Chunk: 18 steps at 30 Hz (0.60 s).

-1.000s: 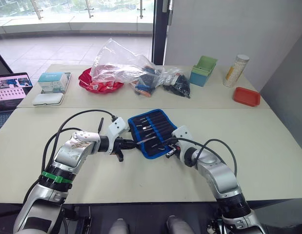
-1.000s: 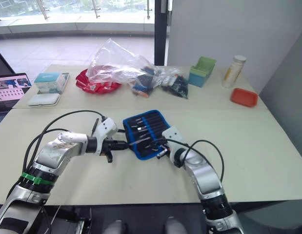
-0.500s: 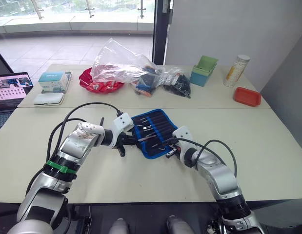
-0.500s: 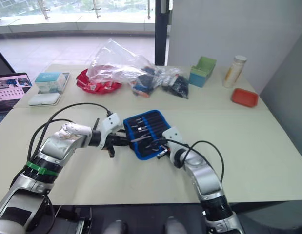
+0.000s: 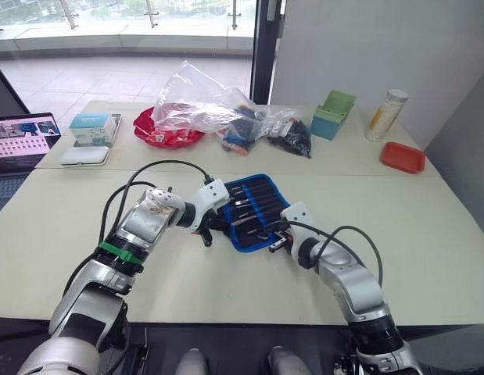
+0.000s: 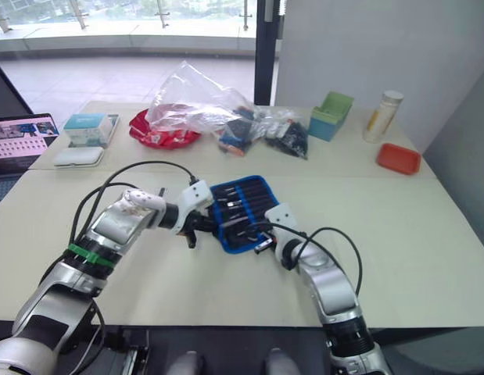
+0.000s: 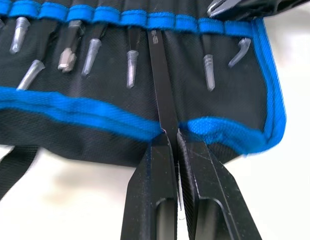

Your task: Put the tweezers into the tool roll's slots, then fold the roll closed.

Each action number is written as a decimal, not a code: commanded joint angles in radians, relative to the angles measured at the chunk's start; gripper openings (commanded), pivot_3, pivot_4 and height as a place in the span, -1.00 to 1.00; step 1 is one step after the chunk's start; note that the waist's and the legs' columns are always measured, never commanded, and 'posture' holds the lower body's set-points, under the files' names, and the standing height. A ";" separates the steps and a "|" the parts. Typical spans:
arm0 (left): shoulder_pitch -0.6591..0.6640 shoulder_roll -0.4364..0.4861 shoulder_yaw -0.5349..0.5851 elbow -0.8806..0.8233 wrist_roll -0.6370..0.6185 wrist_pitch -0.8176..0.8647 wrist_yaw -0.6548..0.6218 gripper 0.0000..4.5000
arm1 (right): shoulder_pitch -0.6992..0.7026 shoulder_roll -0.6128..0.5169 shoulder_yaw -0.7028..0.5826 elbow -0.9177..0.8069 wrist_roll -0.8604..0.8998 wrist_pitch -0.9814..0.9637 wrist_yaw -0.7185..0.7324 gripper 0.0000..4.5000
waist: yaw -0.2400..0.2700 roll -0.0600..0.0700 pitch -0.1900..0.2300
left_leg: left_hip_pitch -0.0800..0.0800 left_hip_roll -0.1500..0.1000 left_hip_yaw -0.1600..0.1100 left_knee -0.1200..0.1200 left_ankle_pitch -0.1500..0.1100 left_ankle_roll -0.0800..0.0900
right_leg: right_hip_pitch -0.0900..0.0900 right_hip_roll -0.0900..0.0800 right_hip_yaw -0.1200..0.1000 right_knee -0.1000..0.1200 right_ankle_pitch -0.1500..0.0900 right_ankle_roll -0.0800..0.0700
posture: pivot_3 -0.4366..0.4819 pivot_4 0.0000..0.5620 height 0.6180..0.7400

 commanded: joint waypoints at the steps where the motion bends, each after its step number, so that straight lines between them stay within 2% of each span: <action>1: -0.061 -0.050 -0.009 0.049 0.020 -0.058 -0.015 -0.98 | 0.032 0.001 0.013 0.048 -0.009 0.035 -0.017 -1.00 | 0.000 0.000 0.000 | 0.000 0.000 0.000 0.000 0.000 0.000 | 0.000 0.000 0.000 0.000 0.000 0.000 | -0.05 -0.47 1.00; 9: -0.123 -0.138 -0.014 0.198 0.069 -0.144 -0.020 -0.98 | 0.043 -0.002 0.009 0.030 -0.007 0.044 -0.020 -1.00 | 0.001 0.000 0.000 | -0.006 0.000 0.000 0.000 0.000 0.000 | -0.008 0.000 0.000 0.002 0.001 -0.001 | -0.05 -0.47 1.00; 18: -0.221 -0.274 0.015 0.521 0.131 -0.324 0.031 -0.98 | 0.064 -0.003 0.010 0.001 -0.004 0.060 -0.028 -1.00 | 0.007 0.000 0.000 | -0.008 -0.001 0.000 0.001 0.000 0.000 | -0.008 0.000 0.000 0.002 0.001 -0.001 | -0.05 -0.47 1.00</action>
